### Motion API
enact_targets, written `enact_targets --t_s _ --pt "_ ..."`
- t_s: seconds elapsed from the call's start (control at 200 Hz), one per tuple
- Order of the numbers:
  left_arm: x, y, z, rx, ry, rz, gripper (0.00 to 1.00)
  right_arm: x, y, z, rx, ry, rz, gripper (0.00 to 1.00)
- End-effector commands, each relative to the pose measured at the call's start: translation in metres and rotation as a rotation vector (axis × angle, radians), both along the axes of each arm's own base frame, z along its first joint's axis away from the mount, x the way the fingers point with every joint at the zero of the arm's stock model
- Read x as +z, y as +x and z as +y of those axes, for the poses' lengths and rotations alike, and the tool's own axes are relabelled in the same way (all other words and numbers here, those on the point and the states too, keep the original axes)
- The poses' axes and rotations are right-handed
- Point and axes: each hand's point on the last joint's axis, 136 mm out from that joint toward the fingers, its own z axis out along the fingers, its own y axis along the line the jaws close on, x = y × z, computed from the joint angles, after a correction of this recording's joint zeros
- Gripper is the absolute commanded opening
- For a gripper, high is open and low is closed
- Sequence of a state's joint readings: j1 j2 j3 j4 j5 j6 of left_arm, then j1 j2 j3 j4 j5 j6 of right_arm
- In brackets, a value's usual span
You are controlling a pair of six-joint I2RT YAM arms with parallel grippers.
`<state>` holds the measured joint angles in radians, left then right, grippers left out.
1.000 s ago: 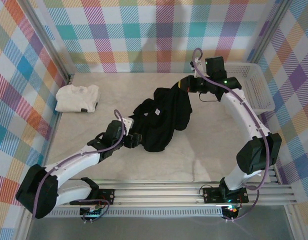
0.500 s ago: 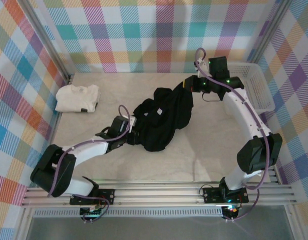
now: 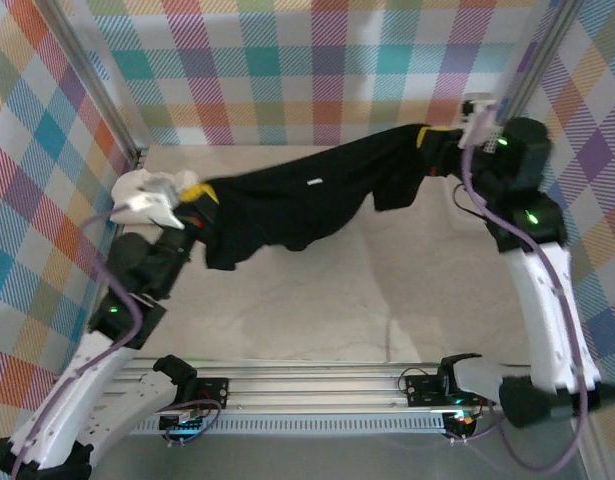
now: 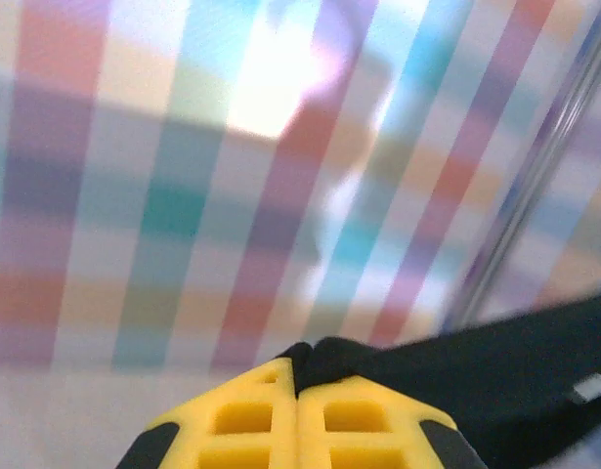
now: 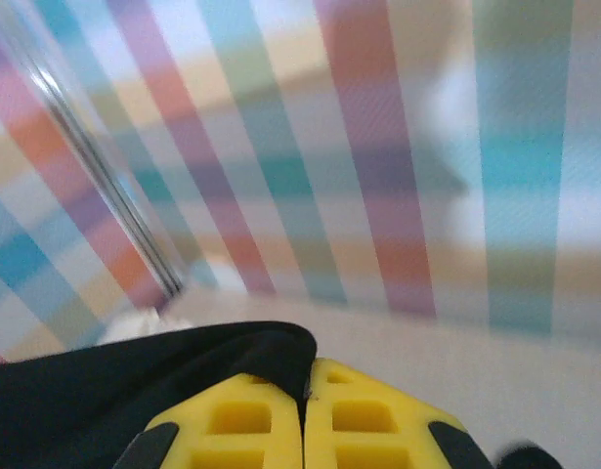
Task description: Fold the inside-out t-shirt
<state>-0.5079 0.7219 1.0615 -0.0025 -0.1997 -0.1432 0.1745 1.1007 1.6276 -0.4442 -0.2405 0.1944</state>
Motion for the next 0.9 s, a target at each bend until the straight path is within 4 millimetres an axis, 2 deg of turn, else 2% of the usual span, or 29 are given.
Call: enact_targets --t_s 0.0,0.115,0.245,0.335,0.435,0.5,0.555,0.675,0.76,0.82,0.895 --pt "0.035 -0.008 0.013 0.067 0.094 -0.02 0.0 0.055 -0.031 -0.011 -0.038 -0.007 -0.19 0.0" --pt "0.08 -0.035 0.018 0.029 0.101 -0.106 0.0 0.085 -0.075 -0.017 -0.032 -0.001 -0.287 0.0" --pt "0.124 -0.068 0.033 0.034 0.089 -0.193 0.0 0.114 -0.129 -0.025 -0.025 0.027 -0.398 0.0" --pt "0.125 -0.06 0.035 0.066 0.149 -0.137 0.0 0.124 -0.148 -0.025 -0.003 0.037 -0.43 0.0" --pt "0.117 -0.026 0.037 0.175 0.218 -0.056 0.0 0.123 -0.138 -0.024 -0.009 0.023 -0.411 0.0" --pt "0.109 0.0 0.039 0.269 0.275 -0.014 0.0 0.117 -0.117 -0.025 -0.04 -0.004 -0.386 0.0" --pt "0.101 0.026 0.04 0.327 0.318 0.027 0.0 0.108 -0.089 -0.025 -0.075 -0.037 -0.356 0.0" --pt "0.069 0.092 0.038 0.328 0.334 0.14 0.0 0.078 -0.01 -0.027 -0.17 -0.127 -0.268 0.0" --pt "0.027 0.151 0.035 0.315 0.351 0.244 0.0 0.044 0.056 -0.025 -0.222 -0.191 -0.2 0.0" --pt "-0.011 0.196 0.033 0.312 0.363 0.319 0.0 0.01 0.108 -0.02 -0.235 -0.23 -0.141 0.0" --pt "-0.066 0.255 0.031 0.306 0.367 0.417 0.0 -0.043 0.18 -0.01 -0.241 -0.266 -0.059 0.0"
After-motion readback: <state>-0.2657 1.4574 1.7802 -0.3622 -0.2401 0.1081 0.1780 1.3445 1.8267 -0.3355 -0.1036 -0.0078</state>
